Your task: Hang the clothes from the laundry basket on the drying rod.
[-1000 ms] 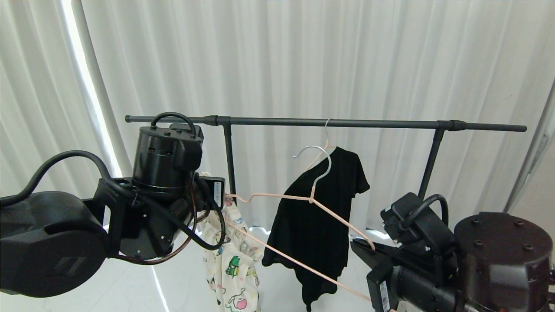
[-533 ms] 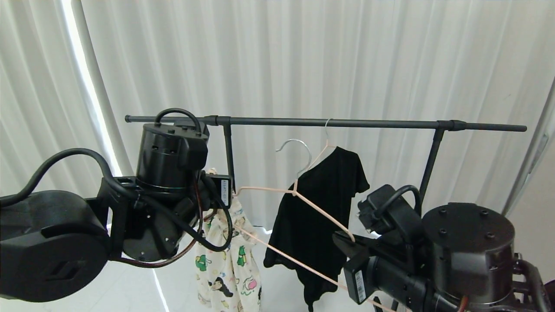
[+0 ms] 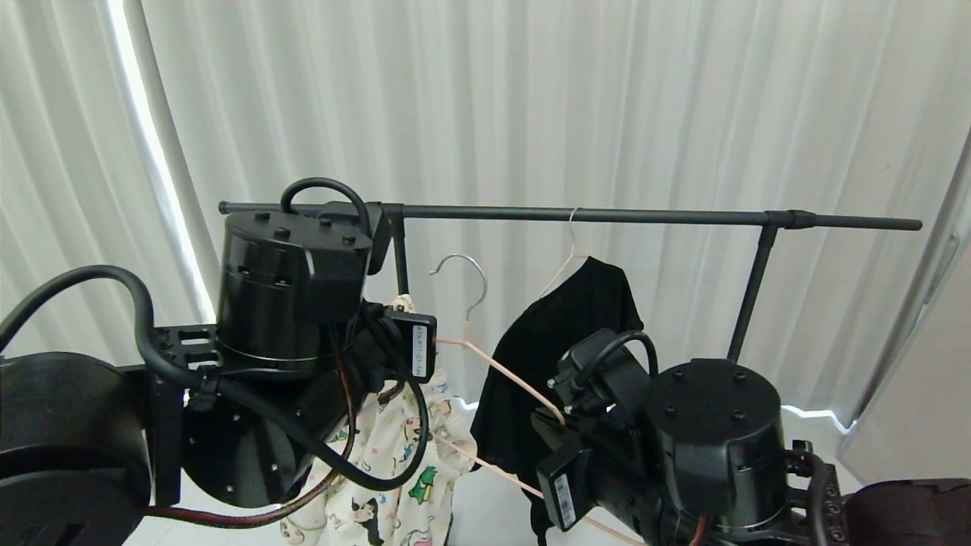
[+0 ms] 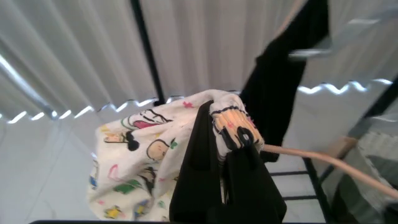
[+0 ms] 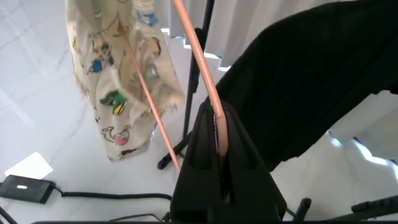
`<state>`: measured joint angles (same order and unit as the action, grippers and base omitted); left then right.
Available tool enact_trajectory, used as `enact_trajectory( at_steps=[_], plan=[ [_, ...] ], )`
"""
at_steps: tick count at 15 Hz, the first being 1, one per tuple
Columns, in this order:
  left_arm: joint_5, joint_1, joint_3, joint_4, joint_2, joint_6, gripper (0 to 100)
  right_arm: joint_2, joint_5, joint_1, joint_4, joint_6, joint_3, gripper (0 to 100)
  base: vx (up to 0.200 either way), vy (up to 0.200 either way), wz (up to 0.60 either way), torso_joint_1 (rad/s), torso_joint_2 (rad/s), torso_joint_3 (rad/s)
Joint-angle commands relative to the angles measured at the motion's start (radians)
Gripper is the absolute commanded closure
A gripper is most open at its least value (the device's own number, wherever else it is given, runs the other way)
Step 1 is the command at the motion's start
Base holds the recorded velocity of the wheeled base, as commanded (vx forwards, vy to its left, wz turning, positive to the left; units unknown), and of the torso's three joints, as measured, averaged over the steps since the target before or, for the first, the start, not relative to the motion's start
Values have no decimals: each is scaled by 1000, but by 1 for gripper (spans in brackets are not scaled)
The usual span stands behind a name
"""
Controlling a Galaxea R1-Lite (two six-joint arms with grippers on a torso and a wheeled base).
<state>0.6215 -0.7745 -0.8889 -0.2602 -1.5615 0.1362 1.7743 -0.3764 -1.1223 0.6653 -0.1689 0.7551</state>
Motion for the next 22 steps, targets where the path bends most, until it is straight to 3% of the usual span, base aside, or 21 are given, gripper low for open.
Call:
enact_trajectory(
  at_steps=[1,3,6,13,22],
  plan=[
    [-8,-71,-8,1,32,-7,100,44,-1,-8,0,-1,30,100,0,0,0,0,0,0],
    [-69,-115,-4,1,72,-84,100,47,1,-10,0,-1,36,100,0,0,0,0,0,0],
    [-141,-89,5,-1,90,-182,100,37,-1,-14,0,-34,35,100,0,0,0,0,0,0],
    [-143,53,7,-5,90,-198,100,-29,-4,-19,0,-46,29,100,0,0,0,0,0,0],
    [-259,-6,10,-5,139,-198,100,-39,-3,-70,0,-60,21,100,0,0,0,0,0,0]
  ],
)
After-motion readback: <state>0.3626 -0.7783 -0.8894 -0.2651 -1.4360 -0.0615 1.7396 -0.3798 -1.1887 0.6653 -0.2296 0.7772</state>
